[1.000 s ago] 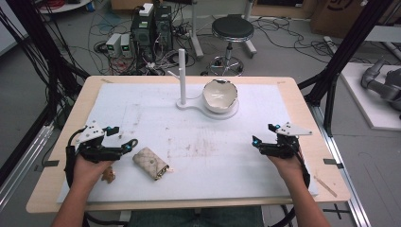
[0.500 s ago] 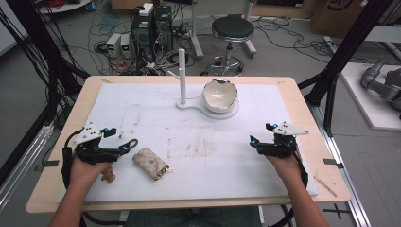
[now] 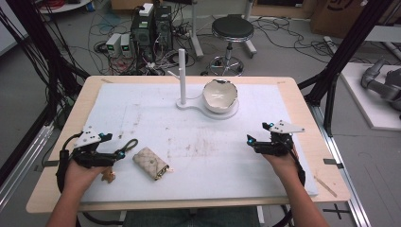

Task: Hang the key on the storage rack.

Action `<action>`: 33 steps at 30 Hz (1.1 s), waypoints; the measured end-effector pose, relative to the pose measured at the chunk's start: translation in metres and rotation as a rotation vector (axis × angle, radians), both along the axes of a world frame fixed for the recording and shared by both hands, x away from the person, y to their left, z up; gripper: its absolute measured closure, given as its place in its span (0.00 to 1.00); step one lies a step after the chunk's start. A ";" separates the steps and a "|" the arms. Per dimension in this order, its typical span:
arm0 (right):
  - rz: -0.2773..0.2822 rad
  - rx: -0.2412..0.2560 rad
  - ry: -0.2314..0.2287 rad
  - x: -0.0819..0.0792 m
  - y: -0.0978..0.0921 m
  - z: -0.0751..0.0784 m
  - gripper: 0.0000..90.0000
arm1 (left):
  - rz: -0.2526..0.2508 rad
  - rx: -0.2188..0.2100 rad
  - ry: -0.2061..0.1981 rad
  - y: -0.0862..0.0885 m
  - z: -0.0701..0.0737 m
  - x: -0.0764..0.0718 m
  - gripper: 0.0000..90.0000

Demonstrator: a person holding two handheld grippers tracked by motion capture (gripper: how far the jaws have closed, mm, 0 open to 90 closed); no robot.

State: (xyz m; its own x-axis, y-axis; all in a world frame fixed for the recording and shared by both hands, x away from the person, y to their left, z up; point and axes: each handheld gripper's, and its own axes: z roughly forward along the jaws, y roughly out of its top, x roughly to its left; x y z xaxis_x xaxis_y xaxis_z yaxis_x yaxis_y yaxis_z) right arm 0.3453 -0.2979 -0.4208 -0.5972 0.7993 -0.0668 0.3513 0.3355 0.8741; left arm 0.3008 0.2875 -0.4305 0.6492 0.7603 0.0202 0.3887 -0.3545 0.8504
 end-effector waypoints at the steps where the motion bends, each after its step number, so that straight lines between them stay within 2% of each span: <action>1: 0.005 -0.004 0.001 0.000 0.001 0.000 0.20 | -0.002 0.014 0.012 0.000 -0.002 0.000 0.23; 7: 0.006 -0.004 0.002 0.001 0.001 0.000 0.20 | -0.007 0.075 0.079 0.000 -0.010 0.003 0.23; 12: 0.007 -0.006 0.007 0.001 0.001 0.000 0.20 | -0.004 0.096 0.126 0.000 -0.014 0.006 0.24; 25: 0.006 -0.004 0.010 0.001 0.000 0.000 0.20 | -0.001 0.111 0.185 0.001 -0.020 0.009 0.36; 33: 0.006 -0.006 0.015 0.001 0.000 -0.001 0.20 | 0.005 0.109 0.189 0.003 -0.019 0.008 0.42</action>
State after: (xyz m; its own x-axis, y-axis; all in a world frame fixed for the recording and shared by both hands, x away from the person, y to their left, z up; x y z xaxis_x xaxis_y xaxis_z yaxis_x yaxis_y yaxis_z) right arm 0.3466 -0.2978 -0.4215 -0.6032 0.7951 -0.0632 0.3618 0.3434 0.8667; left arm 0.3092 0.2904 -0.4492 0.6453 0.7636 -0.0196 0.5399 -0.4378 0.7189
